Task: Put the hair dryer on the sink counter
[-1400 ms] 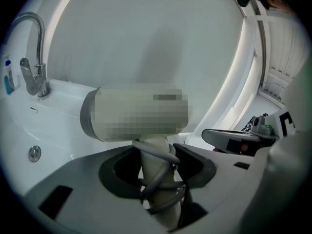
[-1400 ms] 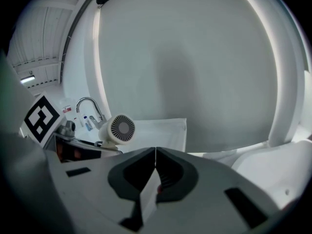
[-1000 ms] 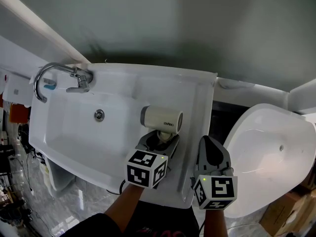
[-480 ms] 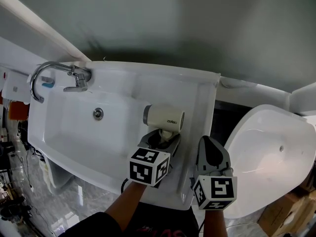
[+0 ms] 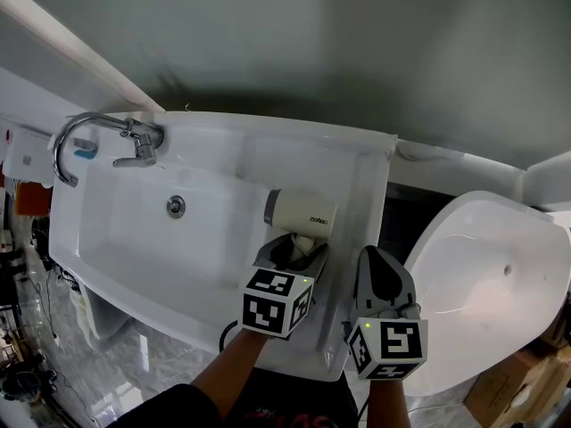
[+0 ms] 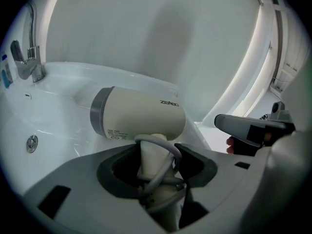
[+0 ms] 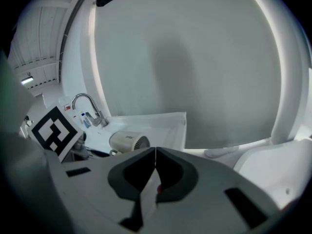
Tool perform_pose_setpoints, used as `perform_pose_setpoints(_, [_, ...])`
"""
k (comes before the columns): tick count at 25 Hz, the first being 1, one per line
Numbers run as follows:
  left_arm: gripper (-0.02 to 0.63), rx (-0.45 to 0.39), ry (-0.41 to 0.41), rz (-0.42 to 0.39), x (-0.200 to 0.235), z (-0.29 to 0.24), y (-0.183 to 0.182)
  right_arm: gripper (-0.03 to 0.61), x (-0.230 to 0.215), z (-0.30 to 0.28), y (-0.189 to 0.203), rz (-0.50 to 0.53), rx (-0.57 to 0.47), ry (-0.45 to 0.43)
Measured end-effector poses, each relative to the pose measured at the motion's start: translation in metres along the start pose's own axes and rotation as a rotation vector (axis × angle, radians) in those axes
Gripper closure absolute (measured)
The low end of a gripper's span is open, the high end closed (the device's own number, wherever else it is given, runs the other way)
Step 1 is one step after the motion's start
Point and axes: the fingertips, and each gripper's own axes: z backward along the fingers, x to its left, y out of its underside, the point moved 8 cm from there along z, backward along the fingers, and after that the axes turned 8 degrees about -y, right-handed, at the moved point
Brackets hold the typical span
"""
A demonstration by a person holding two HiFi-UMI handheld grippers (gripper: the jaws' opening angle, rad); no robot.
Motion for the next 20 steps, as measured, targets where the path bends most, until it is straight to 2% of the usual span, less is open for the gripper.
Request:
perform_pose_setpoints(9, [0.388, 0.0, 0.013, -0.029, -0.004, 0.001, 0.0, 0.557, 0.0, 0.003, 0.0, 0.003, -0.002, -0.007])
perform_pose_setpoints(14, [0.362, 0.008, -0.002, -0.089, -0.006, 0.004, -0.001, 0.557, 0.002, 0.007, 0.0, 0.01, -0.008, -0.005])
perform_pose_setpoints(20, [0.362, -0.049, -0.022, -0.088, -0.004, 0.017, -0.002, 0.557, 0.007, 0.013, -0.001, 0.006, -0.021, -0.009])
